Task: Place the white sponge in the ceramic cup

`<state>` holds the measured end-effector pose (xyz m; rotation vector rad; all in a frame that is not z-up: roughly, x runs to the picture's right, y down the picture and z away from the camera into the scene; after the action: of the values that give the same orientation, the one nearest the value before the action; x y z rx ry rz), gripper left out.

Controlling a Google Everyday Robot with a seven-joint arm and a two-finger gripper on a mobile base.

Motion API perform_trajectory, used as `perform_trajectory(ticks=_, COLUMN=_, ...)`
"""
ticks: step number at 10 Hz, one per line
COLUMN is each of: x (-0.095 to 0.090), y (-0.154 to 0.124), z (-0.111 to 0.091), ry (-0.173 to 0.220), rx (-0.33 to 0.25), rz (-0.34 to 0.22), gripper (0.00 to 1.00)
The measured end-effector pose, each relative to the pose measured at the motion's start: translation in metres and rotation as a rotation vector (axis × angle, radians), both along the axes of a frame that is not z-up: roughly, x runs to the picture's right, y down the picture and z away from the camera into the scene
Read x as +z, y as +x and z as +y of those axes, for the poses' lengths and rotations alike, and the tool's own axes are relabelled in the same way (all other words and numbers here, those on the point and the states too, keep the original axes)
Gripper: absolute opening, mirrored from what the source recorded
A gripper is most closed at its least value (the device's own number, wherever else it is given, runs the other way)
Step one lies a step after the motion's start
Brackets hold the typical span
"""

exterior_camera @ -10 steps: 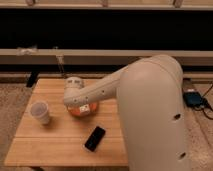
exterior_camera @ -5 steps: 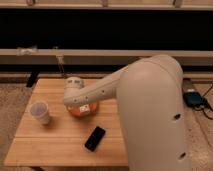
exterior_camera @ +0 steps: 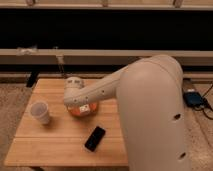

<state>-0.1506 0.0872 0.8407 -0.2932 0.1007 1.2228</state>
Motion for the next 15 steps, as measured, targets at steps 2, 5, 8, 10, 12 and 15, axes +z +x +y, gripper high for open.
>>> perform_trajectory(ticks=2, x=0.0, y=0.0, z=0.0, ry=0.0, rx=0.0, rz=0.0, gripper=0.8)
perform_trajectory(ticks=5, x=0.0, y=0.0, z=0.0, ry=0.0, rx=0.0, rz=0.0, gripper=0.8)
perform_trajectory(ticks=8, x=0.0, y=0.002, z=-0.003, ry=-0.008, rx=0.009, rz=0.0, gripper=0.8)
perform_trajectory(ticks=10, x=0.004, y=0.022, z=-0.018, ry=-0.013, rx=0.035, rz=0.02, gripper=0.8)
perform_trajectory(ticks=12, x=0.005, y=0.049, z=-0.032, ry=-0.011, rx=0.067, rz=0.051, gripper=0.8)
perform_trajectory(ticks=15, x=0.007, y=0.106, z=-0.042, ry=-0.015, rx=0.143, rz=0.115, gripper=0.8)
